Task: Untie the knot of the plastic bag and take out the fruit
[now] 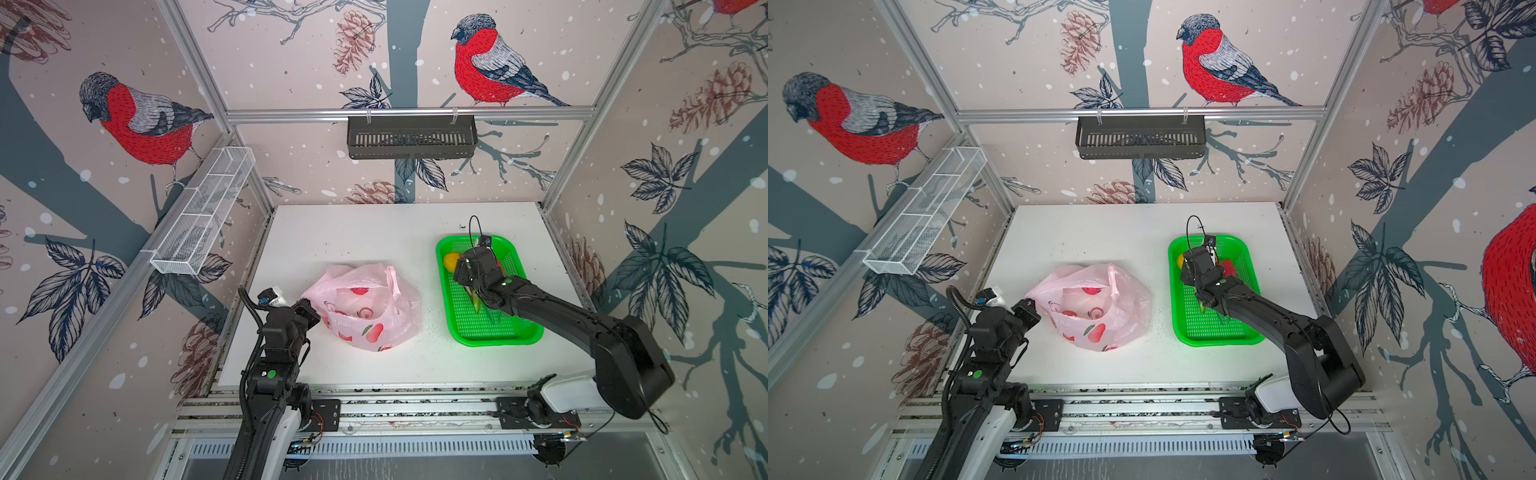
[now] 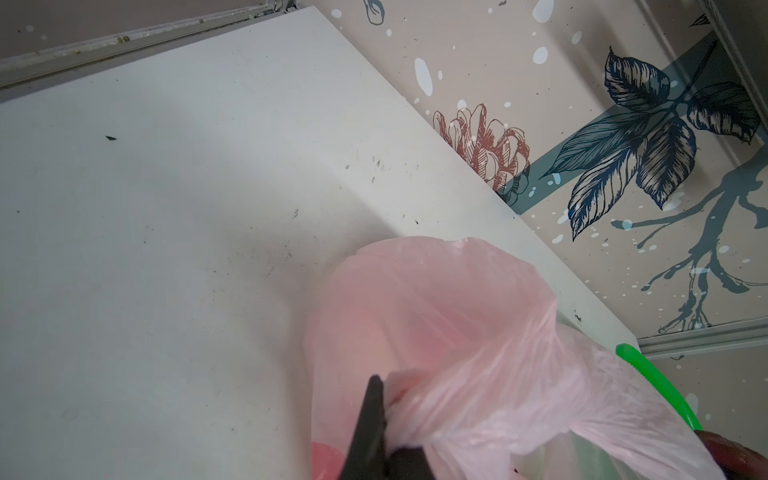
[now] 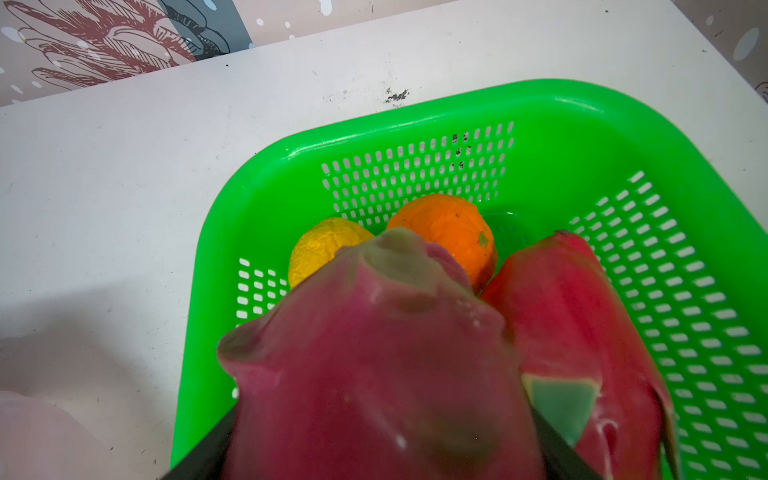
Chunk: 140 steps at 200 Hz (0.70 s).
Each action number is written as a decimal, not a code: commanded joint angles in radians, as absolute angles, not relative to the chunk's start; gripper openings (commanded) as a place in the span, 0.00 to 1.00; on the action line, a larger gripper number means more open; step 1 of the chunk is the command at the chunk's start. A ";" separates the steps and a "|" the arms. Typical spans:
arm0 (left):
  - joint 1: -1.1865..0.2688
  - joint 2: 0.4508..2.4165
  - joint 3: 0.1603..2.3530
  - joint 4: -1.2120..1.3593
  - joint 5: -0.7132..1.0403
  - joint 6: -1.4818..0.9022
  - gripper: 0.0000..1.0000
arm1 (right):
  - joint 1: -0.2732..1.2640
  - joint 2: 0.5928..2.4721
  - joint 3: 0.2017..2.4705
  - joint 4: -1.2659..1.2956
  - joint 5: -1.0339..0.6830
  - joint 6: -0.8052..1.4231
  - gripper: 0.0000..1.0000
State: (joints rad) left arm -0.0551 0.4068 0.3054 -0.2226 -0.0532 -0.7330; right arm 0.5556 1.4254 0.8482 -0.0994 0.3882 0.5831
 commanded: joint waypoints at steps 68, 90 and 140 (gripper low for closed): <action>-0.051 0.410 0.305 -0.196 -0.062 -0.735 0.00 | 0.549 1.482 0.836 -0.046 0.353 0.604 0.64; -0.051 0.411 0.305 -0.195 -0.059 -0.734 0.00 | 0.549 1.495 0.831 -0.039 0.348 0.604 0.64; -0.051 0.414 0.304 -0.193 -0.058 -0.734 0.00 | 0.546 1.536 0.833 -0.025 0.333 0.604 0.65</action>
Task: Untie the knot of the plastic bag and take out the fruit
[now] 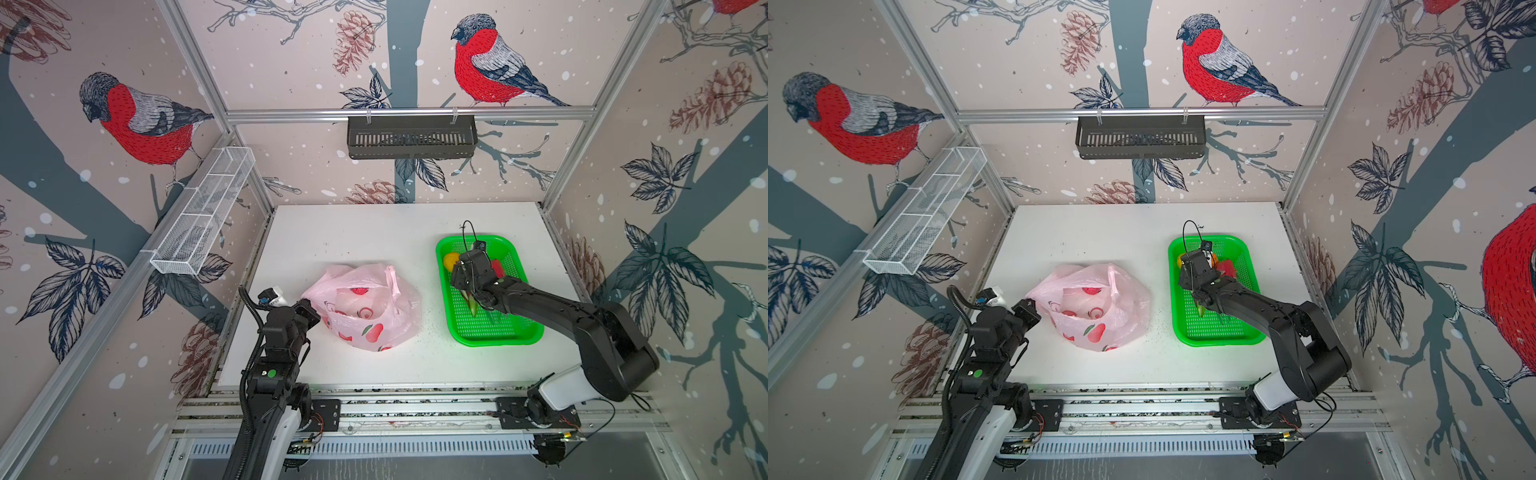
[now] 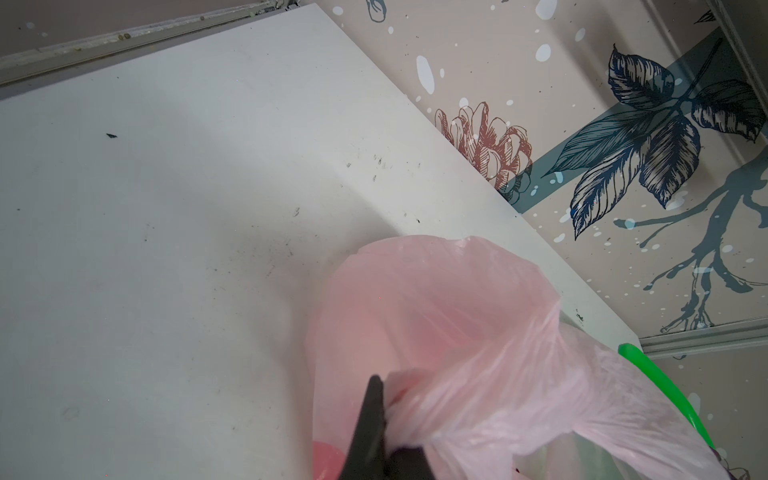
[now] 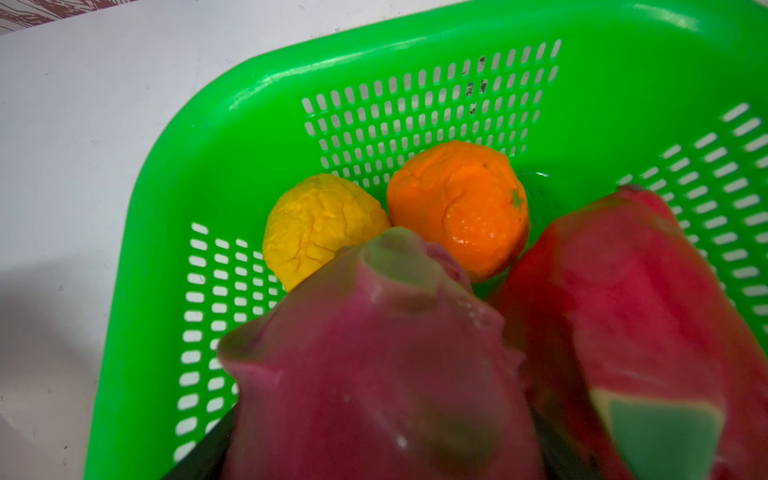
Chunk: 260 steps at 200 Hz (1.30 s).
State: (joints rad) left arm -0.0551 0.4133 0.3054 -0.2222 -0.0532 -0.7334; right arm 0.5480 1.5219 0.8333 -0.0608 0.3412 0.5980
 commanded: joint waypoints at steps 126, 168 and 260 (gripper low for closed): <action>-0.051 0.406 0.301 -0.204 -0.060 -0.735 0.00 | 0.541 1.580 0.810 -0.005 0.325 0.617 0.68; -0.052 0.403 0.301 -0.207 -0.060 -0.734 0.00 | 0.541 1.592 0.808 -0.002 0.322 0.618 0.69; -0.051 0.404 0.301 -0.207 -0.060 -0.734 0.00 | 0.540 1.603 0.805 0.000 0.319 0.618 0.74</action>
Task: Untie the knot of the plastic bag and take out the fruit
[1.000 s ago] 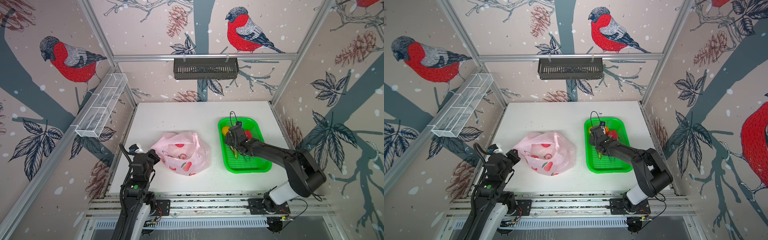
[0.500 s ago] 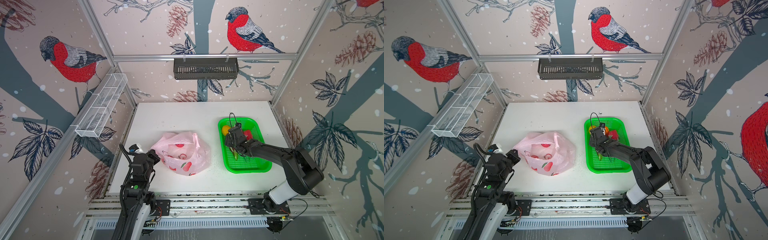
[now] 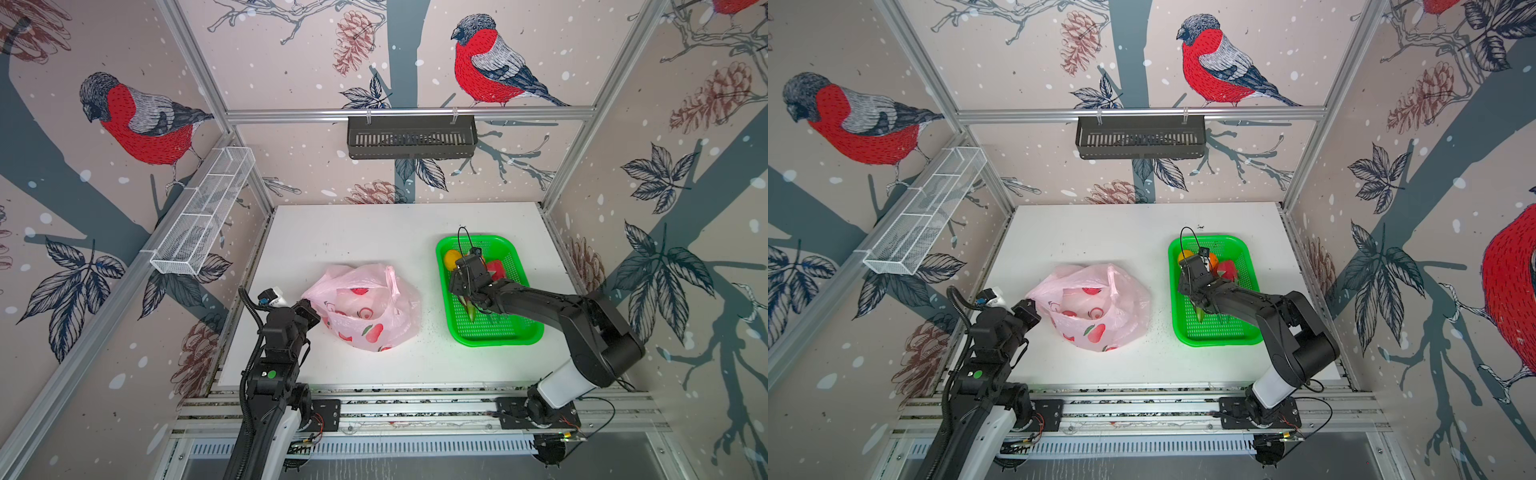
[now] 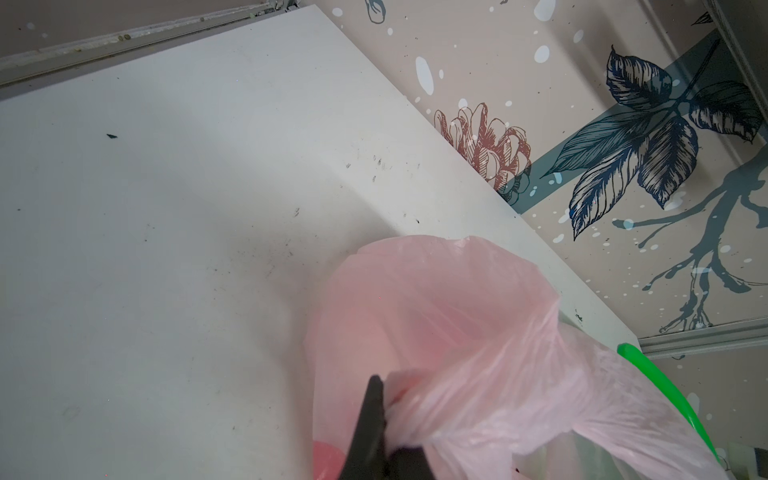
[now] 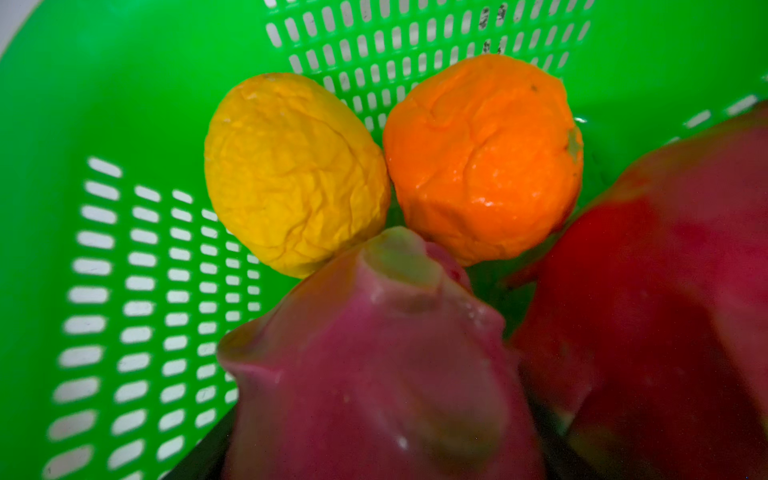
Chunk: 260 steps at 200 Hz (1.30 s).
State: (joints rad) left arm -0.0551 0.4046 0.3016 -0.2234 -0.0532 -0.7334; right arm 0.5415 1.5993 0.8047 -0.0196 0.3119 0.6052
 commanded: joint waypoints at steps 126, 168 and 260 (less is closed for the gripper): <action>-0.052 0.401 0.301 -0.209 -0.061 -0.732 0.00 | 0.540 1.625 0.804 -0.001 0.322 0.624 0.81; -0.051 0.399 0.302 -0.211 -0.062 -0.731 0.00 | 0.540 1.631 0.806 -0.003 0.324 0.626 0.83; -0.051 0.392 0.301 -0.212 -0.062 -0.730 0.00 | 0.541 1.605 0.821 -0.029 0.334 0.621 0.89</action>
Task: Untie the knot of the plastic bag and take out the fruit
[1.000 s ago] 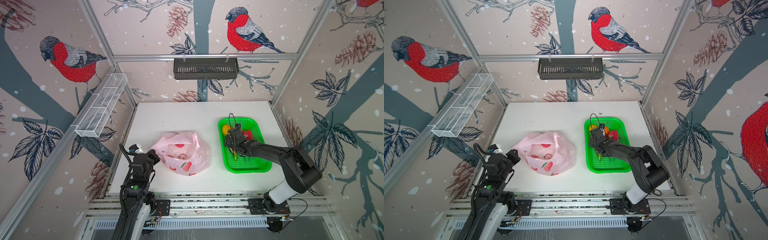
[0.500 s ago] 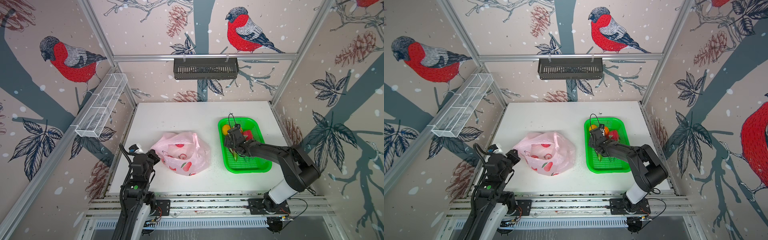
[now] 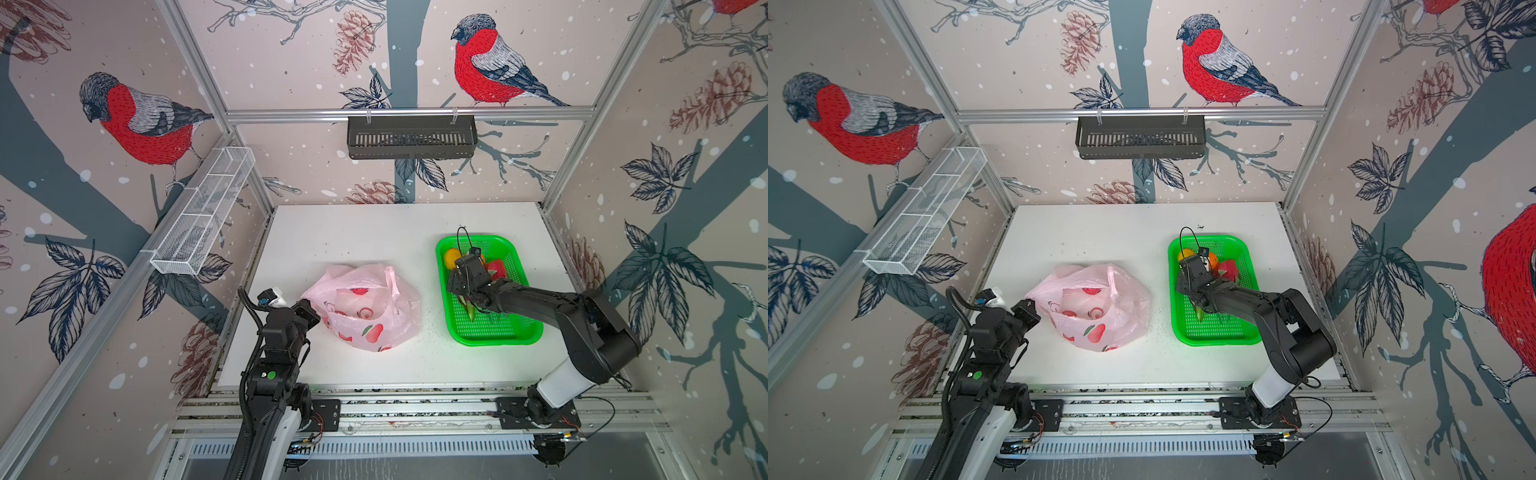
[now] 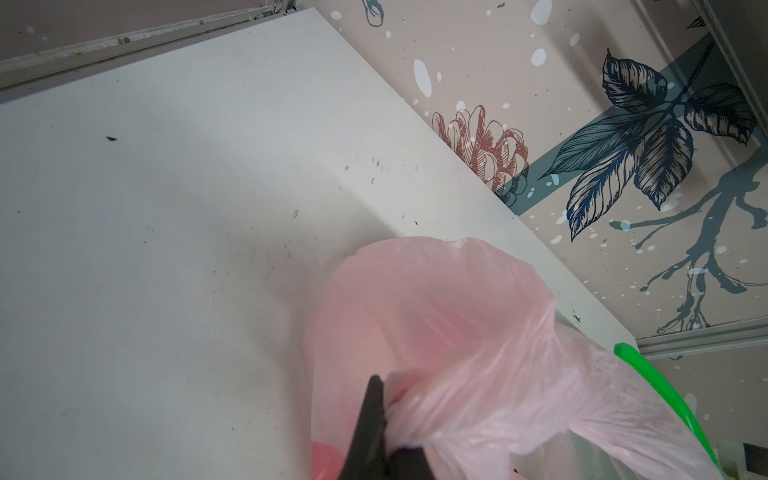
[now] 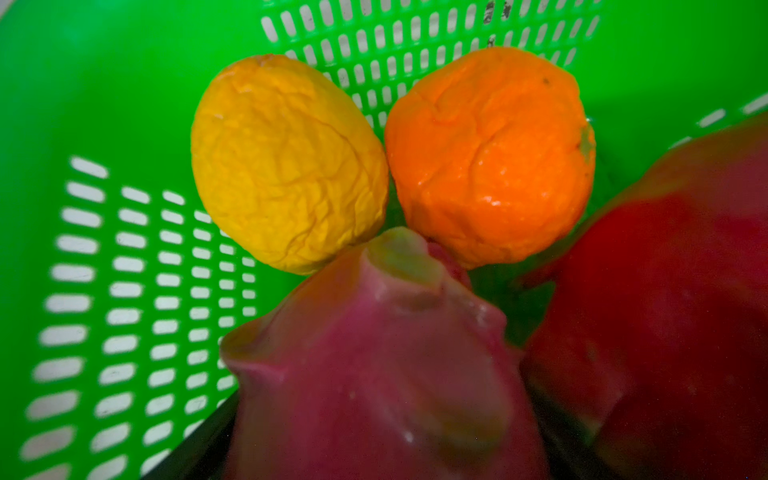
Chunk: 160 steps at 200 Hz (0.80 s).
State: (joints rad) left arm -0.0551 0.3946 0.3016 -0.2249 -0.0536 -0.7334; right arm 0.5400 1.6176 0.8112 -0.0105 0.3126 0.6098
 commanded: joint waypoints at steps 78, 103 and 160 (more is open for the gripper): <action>-0.051 0.385 0.298 -0.215 -0.062 -0.729 0.00 | 0.551 1.592 0.828 -0.049 0.345 0.620 0.94; -0.051 0.383 0.298 -0.215 -0.063 -0.731 0.00 | 0.551 1.592 0.831 -0.053 0.348 0.618 0.94; -0.051 0.384 0.299 -0.211 -0.060 -0.730 0.00 | 0.561 1.560 0.860 -0.090 0.371 0.610 0.95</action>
